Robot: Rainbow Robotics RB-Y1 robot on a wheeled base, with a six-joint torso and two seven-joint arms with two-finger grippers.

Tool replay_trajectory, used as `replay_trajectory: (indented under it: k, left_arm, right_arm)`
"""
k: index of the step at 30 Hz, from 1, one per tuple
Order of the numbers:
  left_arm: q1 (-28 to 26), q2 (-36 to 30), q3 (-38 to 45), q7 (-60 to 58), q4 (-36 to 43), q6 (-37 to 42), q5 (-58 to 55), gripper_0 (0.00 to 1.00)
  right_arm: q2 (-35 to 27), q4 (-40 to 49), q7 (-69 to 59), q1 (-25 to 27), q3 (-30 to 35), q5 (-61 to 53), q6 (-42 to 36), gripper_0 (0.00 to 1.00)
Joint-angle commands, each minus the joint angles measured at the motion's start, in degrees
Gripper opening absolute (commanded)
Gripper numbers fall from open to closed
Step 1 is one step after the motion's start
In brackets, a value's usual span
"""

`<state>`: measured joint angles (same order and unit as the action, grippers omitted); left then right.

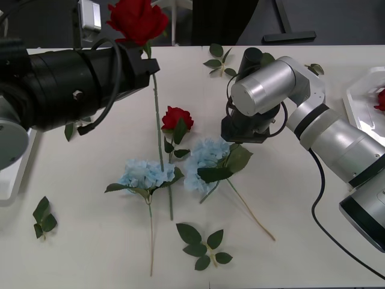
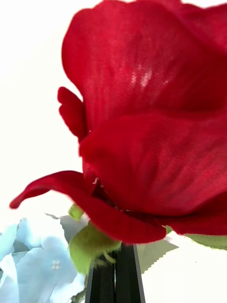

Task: Place the red flowers into the right box and the blue flowers into the left box. If a person shows an open palm, hand one flower to the person first, then continue sorting.

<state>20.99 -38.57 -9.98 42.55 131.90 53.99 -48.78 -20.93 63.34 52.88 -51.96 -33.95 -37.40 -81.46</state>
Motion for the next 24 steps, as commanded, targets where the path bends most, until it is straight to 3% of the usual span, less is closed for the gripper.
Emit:
replay_trajectory:
  k: [1,8,12,24]
  left_arm:
    - [1.0,3.6,-6.8,-2.4,1.9,-6.7,8.6,0.00]
    - [3.9,8.2,-10.4,-12.7,2.0,-9.2,18.1,0.00]
    - [5.7,11.2,-12.1,-18.7,1.9,-9.3,22.9,0.00]
    - [8.3,15.2,-17.4,-30.9,0.6,-9.3,36.8,0.00]
  right_arm:
    - [1.2,0.3,-1.2,-0.2,2.1,-0.3,0.2,0.00]
    - [-3.2,0.3,4.9,-3.8,8.3,-0.7,-4.9,0.00]
    - [-9.4,0.4,13.6,-5.9,10.1,-0.7,-7.8,0.00]
    - [-28.6,1.9,37.4,-6.1,10.3,0.3,-3.2,0.00]
